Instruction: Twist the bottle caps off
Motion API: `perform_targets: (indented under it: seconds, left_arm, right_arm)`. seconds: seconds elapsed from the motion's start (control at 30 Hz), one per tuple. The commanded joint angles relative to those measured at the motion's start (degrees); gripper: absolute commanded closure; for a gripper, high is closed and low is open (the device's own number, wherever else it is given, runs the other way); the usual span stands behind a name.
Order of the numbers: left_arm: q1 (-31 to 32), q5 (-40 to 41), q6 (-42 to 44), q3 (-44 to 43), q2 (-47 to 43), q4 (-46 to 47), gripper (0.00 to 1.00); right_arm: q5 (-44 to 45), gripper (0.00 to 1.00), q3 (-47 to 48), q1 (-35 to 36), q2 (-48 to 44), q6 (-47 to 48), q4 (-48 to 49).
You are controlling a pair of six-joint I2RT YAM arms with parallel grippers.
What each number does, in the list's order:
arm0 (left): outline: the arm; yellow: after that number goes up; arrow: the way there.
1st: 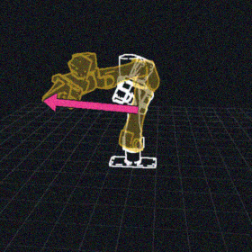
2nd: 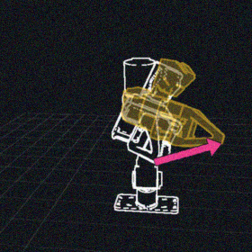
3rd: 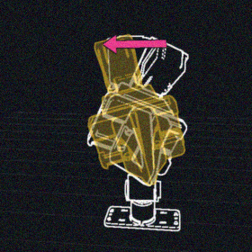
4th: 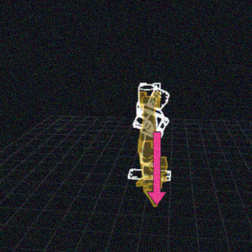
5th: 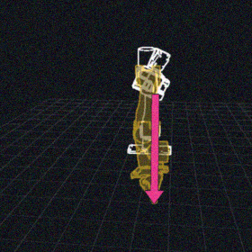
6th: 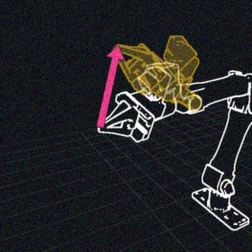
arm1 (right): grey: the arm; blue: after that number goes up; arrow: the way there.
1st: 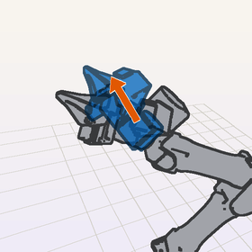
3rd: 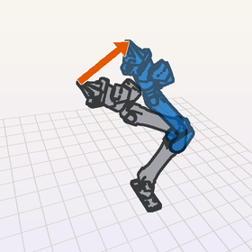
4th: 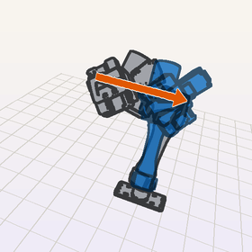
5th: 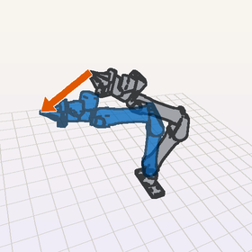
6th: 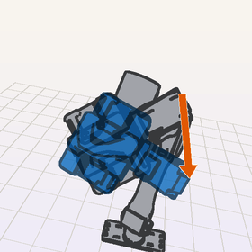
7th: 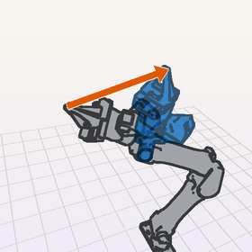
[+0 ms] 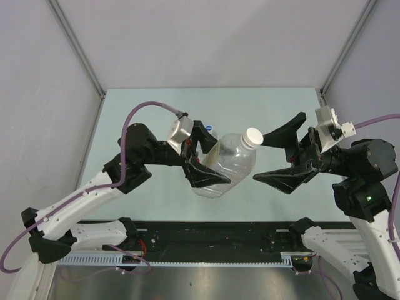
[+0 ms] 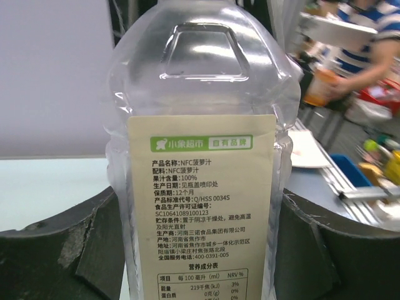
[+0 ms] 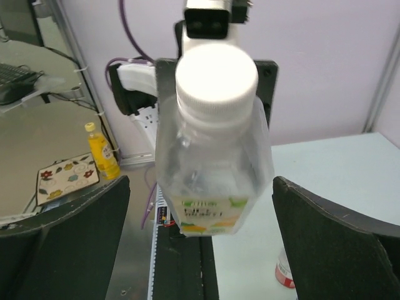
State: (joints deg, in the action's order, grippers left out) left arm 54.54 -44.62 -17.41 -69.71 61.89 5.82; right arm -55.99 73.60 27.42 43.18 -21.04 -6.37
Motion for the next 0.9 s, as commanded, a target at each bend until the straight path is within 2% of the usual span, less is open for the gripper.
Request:
perform_targets:
  seconds: [0.0, 0.13, 0.33, 0.47, 0.73, 0.87]
  left_arm:
    - [-0.4, 12.5, 3.4, 1.7, -4.5, 3.6, 1.0]
    - [-0.3, 18.9, 5.2, 5.1, -6.2, 6.0, 1.0]
    - [0.8, 27.7, 9.9, 8.4, -7.2, 5.4, 1.0]
    - [2.1, 32.1, 13.0, 10.1, -7.1, 4.9, 1.0]
    - [5.4, 36.4, 17.1, 11.1, -5.4, 4.2, 1.0]
    - [7.2, 40.2, 19.4, 11.2, -4.4, 4.2, 1.0]
  right_arm:
    - [7.8, 0.0, 0.2, -0.5, -1.1, 1.4, -6.5]
    - [18.9, 0.0, 0.3, -0.6, -2.4, 0.0, -7.6]
    - [34.5, 0.01, 0.3, -0.7, -3.7, -11.2, -5.5]
    - [37.6, 0.02, 1.0, -0.7, -2.9, -16.1, -4.8]
    - [38.3, 0.02, 3.5, 0.0, 2.0, -16.7, -6.8]
    - [41.6, 0.05, 3.5, 1.5, 2.8, -16.8, -7.9]
